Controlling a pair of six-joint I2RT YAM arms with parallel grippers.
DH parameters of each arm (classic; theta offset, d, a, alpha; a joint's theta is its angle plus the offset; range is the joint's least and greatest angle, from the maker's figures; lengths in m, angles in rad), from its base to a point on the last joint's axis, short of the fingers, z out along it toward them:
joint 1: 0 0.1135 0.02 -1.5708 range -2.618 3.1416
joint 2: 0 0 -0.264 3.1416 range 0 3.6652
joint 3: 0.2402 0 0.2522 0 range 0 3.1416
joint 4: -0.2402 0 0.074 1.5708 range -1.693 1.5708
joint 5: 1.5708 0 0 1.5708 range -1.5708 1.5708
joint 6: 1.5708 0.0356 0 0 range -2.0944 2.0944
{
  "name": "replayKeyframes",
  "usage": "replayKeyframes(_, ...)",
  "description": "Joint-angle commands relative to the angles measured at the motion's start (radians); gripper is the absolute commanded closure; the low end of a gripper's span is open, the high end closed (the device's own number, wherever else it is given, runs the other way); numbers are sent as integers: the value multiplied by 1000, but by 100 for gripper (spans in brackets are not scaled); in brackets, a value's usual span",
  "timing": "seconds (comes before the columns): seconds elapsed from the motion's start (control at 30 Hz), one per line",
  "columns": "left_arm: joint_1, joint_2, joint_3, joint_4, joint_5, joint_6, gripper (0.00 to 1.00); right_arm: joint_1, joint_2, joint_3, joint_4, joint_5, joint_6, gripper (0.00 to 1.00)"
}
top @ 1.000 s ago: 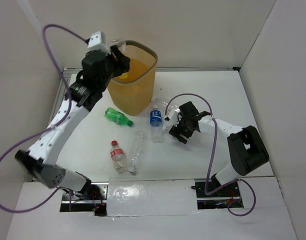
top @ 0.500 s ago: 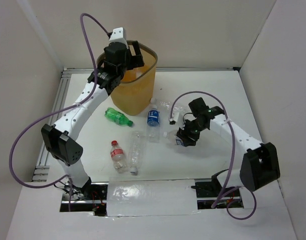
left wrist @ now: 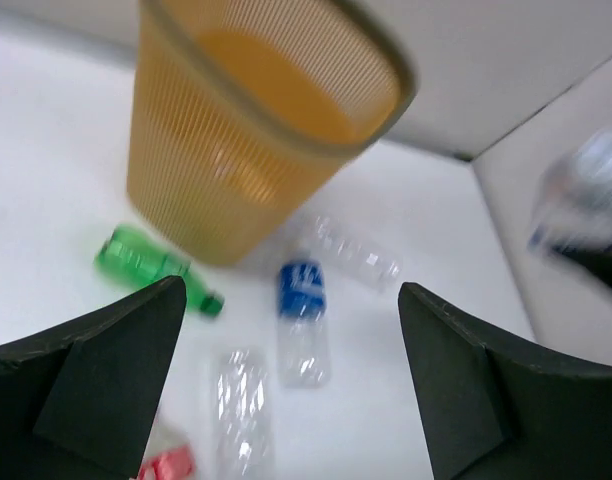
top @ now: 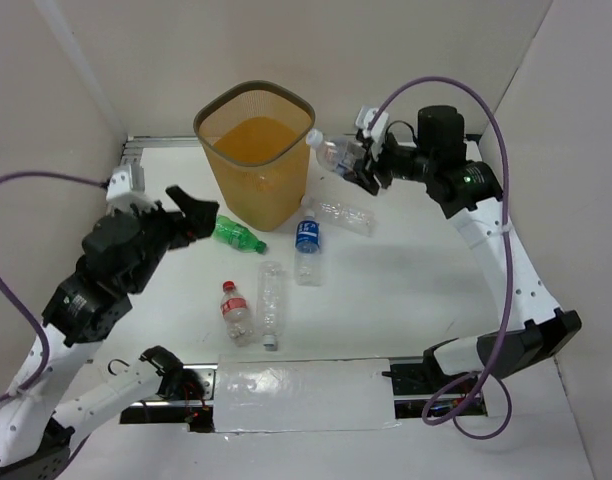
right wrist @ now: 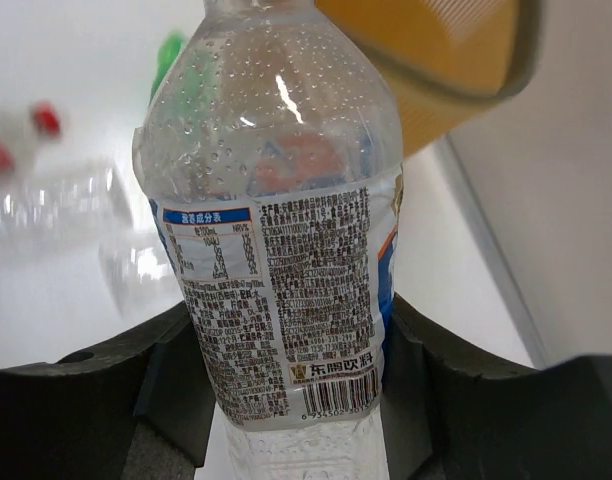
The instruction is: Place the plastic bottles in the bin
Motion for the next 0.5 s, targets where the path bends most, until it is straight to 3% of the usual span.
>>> replayKeyframes(0.0, -4, -53, -214, -238, 33, -234, 0, 21, 82, 79, 379, -80, 300, 82)
replayKeyframes(0.17, -13, -117, -361, -356, 69, -383, 0, 70, 329, 371, 571, -80, 523, 77)
replayKeyframes(0.33, -39, -99, -467, -393, 89, -481, 0, 167, 496, 597, 643, -57, 571, 76)
replayKeyframes(0.47, -51, -90, -527, -393, 99, -518, 0, 203, 630, 669, 643, -45, 592, 73)
